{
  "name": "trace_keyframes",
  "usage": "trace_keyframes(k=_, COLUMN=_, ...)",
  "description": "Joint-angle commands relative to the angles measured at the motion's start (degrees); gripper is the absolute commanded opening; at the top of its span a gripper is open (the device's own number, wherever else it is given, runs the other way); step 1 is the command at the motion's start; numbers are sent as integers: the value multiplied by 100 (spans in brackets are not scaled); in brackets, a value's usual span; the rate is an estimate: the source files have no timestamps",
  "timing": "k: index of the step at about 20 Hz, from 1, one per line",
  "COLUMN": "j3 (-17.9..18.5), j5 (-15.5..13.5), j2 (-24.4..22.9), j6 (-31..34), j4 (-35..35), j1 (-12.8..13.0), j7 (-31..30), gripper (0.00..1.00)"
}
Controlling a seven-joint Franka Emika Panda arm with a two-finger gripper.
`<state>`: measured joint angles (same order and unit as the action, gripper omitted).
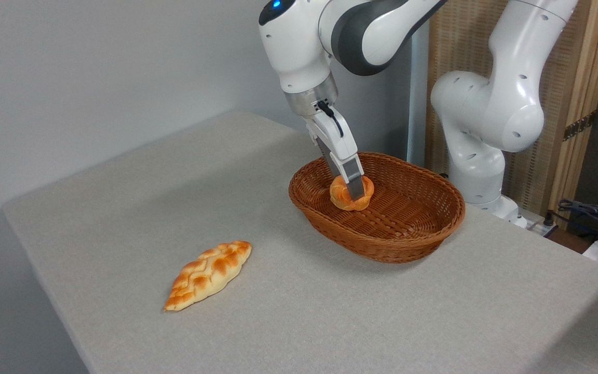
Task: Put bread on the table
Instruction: 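Lower the gripper onto the round bun and close on it, then lift the bun up out of the basket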
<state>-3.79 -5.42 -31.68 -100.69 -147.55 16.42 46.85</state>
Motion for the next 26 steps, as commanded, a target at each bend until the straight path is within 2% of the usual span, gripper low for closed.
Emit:
trace_keyframes(k=1, j3=1, j5=-30, j2=4, j6=-109, j4=-98, j1=1, j7=79, gripper=33)
trace_keyframes(k=2, j3=1, j5=-30, j2=4, j6=-109, j4=-98, j1=-7, j7=79, gripper=28)
trace_keyframes(k=16, j3=54, j5=-30, j2=-22, j6=5, j4=-46, j1=1, j7=87, gripper=29)
trace_keyframes(k=18, j3=80, j5=-30, j2=-31, j6=110, j4=156, j1=-7, j7=70, gripper=29)
trace_keyframes(k=22, j3=159, j5=-30, j2=-5, j6=883, j4=736, j1=-7, j7=96, gripper=30)
trace_keyframes(k=26, j3=659, j5=-21, j2=126, j6=973, j4=1420, j1=-7, j7=96, gripper=33)
